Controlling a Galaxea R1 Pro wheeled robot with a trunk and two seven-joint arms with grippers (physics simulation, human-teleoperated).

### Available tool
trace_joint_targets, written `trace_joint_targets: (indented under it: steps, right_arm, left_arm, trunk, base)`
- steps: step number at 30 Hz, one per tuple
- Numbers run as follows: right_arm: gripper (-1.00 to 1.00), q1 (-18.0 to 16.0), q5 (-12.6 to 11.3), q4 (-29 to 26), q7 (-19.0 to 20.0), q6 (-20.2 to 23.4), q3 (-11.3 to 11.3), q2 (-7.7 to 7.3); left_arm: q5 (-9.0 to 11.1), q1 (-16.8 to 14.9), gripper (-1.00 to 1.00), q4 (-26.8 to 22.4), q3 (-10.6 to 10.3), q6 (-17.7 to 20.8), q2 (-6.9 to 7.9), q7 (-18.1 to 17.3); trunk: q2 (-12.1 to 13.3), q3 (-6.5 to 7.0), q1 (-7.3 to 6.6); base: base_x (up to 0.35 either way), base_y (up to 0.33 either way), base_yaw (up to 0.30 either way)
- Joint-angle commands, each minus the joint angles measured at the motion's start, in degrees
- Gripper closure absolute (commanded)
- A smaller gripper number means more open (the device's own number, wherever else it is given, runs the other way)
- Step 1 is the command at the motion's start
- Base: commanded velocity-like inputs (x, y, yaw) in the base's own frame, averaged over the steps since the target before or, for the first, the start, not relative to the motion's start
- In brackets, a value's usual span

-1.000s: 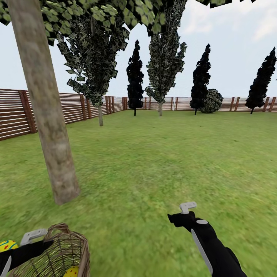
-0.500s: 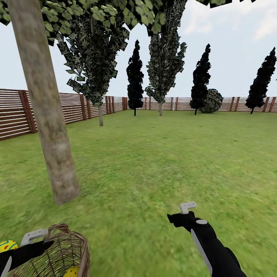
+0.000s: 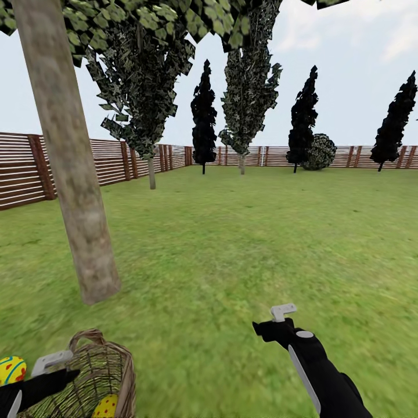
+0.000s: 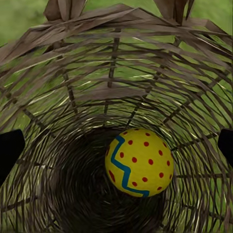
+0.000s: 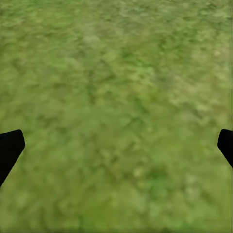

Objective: Take the three Easter eggs out of the wicker basket on the lawn in the garden, then place them on the lawn next to a single tree (choose any tree) so that all three eggs are next to the same tree and none are left in the basket.

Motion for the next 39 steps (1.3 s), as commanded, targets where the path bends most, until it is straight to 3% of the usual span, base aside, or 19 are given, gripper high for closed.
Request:
trace_joint_targets:
  steps: [1, 15, 35, 39]
  right_arm:
    - [-1.00, -0.03, 0.03, -0.09, 0.10, 0.29, 0.07, -0.04]
    - [-1.00, -0.03, 0.04, -1.80, 0.10, 0.29, 0.24, -0.01]
    - [-1.00, -0.03, 0.09, -3.05, 0.11, 0.39, 0.42, -0.04]
    - [-1.00, -0.03, 0.11, -3.06, 0.11, 0.38, 0.47, -0.04]
  left_arm:
    - [-0.56, -0.06, -1.00, -0.07, 0.23, 0.20, -0.08, -0.53]
    - [-0.49, -0.06, -1.00, -0.15, 0.15, 0.14, -2.38, -0.33]
    - [-0.08, -0.06, -1.00, -0.36, 0.23, 0.07, -2.40, -0.59]
    - [0.11, -0.06, -1.00, -0.54, 0.23, -0.01, -2.95, -0.59]
  trunk:
    - [-0.44, -0.25, 0.21]
    - [-6.06, -2.76, 3.29]
    - [-6.33, -7.19, 3.80]
    - [-6.38, -8.08, 3.91]
  base:
    - [0.000, 0.000, 0.000]
    - [0.000, 0.000, 0.000]
    - [0.000, 0.000, 0.000]
    - [0.000, 0.000, 0.000]
